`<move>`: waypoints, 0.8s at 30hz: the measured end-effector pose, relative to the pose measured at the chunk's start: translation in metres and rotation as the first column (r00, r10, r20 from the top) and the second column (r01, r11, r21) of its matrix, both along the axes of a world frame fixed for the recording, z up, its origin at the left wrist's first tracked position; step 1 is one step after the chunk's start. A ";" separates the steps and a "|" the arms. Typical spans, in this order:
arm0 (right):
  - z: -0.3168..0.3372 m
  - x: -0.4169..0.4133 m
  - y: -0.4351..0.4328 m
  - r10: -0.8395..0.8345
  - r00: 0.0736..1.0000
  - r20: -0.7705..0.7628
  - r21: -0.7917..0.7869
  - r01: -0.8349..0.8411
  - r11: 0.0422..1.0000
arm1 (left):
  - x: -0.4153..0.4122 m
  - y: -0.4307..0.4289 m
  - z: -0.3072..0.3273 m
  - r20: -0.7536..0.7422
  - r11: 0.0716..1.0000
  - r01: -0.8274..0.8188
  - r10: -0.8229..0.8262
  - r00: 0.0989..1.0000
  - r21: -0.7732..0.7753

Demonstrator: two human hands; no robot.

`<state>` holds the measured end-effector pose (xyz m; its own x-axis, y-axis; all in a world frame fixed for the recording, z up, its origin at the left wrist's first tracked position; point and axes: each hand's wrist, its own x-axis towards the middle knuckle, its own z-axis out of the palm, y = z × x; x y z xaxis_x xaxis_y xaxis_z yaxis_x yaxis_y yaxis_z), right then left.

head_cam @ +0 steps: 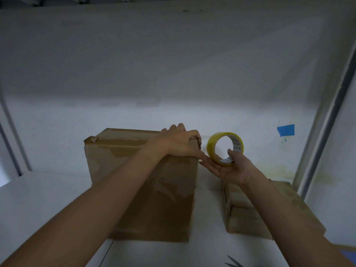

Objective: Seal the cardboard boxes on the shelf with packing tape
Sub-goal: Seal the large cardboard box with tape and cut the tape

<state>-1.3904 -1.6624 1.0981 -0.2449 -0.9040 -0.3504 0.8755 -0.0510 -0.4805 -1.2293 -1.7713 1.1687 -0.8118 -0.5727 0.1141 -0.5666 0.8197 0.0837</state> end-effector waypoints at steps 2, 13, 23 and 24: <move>-0.003 -0.002 0.001 0.005 1.000 0.021 0.015 -0.005 1.000 | 0.002 -0.004 -0.002 -0.011 1.000 0.005 -0.005 1.000 -0.003; 0.006 -0.009 0.014 -0.058 0.915 -0.399 0.116 0.113 0.987 | 0.011 -0.009 -0.003 -0.007 0.999 0.013 -0.013 1.000 -0.053; 0.040 -0.023 0.026 -0.136 0.653 -0.745 0.017 0.223 0.975 | 0.002 -0.002 -0.005 -0.001 0.999 0.019 -0.019 1.000 -0.045; 0.035 -0.024 0.025 -0.128 0.657 -0.743 0.024 0.218 0.976 | 0.002 -0.002 -0.005 -0.006 0.999 0.018 -0.019 1.000 -0.049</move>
<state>-1.4141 -1.6369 1.1334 -0.6107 -0.7884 -0.0742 0.2169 -0.0764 -0.9732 -1.2274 -1.7728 1.1638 -0.8212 -0.5513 0.1472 -0.5510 0.8332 0.0465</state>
